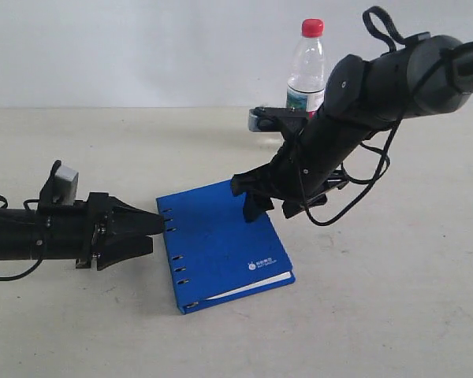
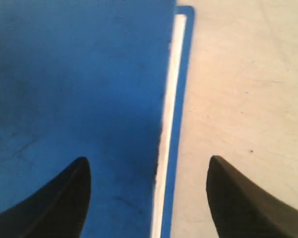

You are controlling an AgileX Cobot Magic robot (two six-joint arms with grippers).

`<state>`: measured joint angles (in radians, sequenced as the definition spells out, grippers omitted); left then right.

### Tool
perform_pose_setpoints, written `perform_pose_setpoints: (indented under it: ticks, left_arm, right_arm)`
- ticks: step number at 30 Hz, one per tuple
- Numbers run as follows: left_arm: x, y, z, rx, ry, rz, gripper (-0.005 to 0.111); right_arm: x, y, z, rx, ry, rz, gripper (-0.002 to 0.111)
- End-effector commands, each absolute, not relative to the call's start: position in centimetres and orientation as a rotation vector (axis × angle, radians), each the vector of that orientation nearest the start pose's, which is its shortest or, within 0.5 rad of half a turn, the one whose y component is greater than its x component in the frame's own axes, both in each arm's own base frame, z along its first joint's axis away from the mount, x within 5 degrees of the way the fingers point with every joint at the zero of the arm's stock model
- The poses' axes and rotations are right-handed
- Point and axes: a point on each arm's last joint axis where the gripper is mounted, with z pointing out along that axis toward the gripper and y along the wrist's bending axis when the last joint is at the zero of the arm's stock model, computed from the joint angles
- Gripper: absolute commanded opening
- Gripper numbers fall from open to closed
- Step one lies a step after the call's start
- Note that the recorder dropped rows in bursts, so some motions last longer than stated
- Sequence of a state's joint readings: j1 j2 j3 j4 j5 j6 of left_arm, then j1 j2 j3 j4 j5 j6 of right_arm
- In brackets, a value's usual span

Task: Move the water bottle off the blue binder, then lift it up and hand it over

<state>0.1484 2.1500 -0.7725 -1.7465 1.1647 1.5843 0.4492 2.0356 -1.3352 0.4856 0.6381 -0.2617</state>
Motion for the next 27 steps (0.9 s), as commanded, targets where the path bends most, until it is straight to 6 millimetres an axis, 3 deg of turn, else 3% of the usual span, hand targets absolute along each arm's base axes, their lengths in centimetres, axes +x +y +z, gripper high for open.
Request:
perform_pose_setpoints:
  ticks: [1, 8, 12, 14, 18, 20, 27]
  left_arm:
    - [31.0, -4.1, 7.4, -0.145, 2.277, -1.514, 0.061]
    - [31.1, -3.9, 7.0, -0.164, 2.317, -1.459, 0.061]
    - [31.3, -3.9, 7.2, -0.095, 2.295, -1.429, 0.059]
    - [31.5, -3.8, 7.7, 0.006, 2.261, -1.383, 0.059]
    - [31.5, -3.9, 8.6, 0.378, 2.124, -1.21, 0.056]
    - [31.2, -4.2, 8.7, 0.564, 2.069, -1.138, 0.056]
    - [31.2, -5.5, 8.0, 0.706, 2.148, -1.061, 0.056]
  right_arm:
    - [36.3, 20.0, 14.7, -0.462, 2.762, 0.511, 0.059]
    - [36.1, 19.5, 14.7, -0.539, 2.783, 0.443, 0.059]
    - [35.9, 19.2, 15.8, -0.602, 2.759, 0.403, 0.057]
    - [36.0, 18.8, 16.5, -0.627, 2.731, 0.34, 0.043]
    - [36.5, 18.2, 16.5, -0.628, 2.701, 0.217, 0.002]
    - [36.7, 17.9, 15.9, -0.62, 2.714, 0.17, 0.001]
    - [37.5, 16.9, 14.2, -0.563, 2.745, 0.159, 0.0]
